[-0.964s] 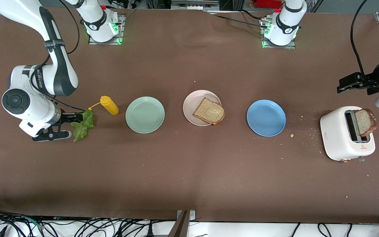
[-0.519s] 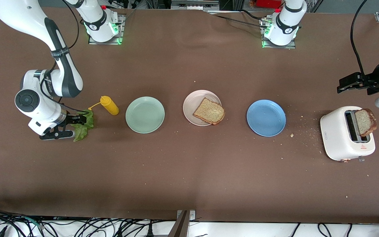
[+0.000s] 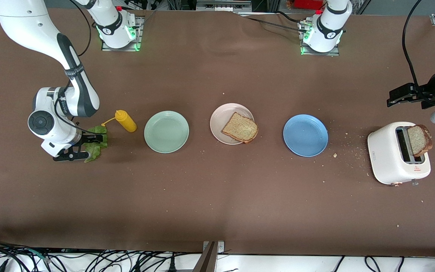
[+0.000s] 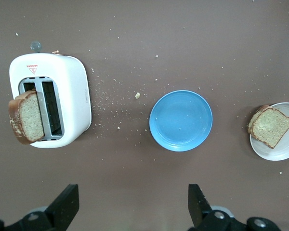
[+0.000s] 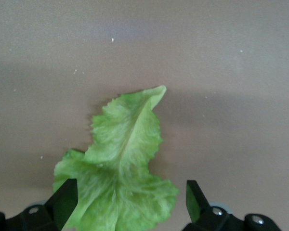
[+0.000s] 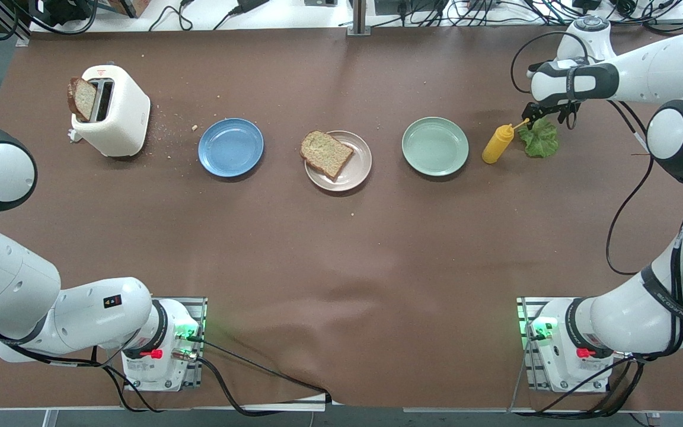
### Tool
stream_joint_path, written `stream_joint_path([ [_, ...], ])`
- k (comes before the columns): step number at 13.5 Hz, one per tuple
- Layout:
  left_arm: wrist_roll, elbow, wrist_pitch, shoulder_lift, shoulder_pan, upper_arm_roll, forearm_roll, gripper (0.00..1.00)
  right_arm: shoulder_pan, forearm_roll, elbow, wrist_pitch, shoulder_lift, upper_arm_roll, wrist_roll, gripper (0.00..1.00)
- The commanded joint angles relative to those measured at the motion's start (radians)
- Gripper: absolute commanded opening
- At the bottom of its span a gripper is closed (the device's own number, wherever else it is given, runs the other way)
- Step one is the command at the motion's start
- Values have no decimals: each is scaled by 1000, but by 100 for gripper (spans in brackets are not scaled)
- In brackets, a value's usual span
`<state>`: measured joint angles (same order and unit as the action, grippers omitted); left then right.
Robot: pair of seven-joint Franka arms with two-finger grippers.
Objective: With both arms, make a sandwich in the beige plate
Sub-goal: 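Reach the right gripper down to the green lettuce leaf and grasp, then lift the lettuce leaf with the right gripper toward the beige plate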
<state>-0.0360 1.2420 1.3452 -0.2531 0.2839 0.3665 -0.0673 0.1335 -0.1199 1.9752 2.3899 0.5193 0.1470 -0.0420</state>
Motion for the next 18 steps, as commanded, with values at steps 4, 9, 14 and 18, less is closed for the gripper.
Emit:
stream_joint_path([
  [4, -10, 5, -8, 11, -2, 5, -29, 100, -9, 71, 10, 110, 68, -9, 10, 91],
  [9, -10, 5, -8, 11, -2, 5, -29, 100, -9, 71, -16, 60, 51, -29, 1, 0],
  [14, -10, 5, -8, 12, -2, 5, -29, 100, -9, 66, -235, -320, 7, -33, -33, 0],
  [18, -10, 5, -8, 11, -2, 5, -29, 100, -8, 57, -441, -581, -24, -76, -67, 0],
])
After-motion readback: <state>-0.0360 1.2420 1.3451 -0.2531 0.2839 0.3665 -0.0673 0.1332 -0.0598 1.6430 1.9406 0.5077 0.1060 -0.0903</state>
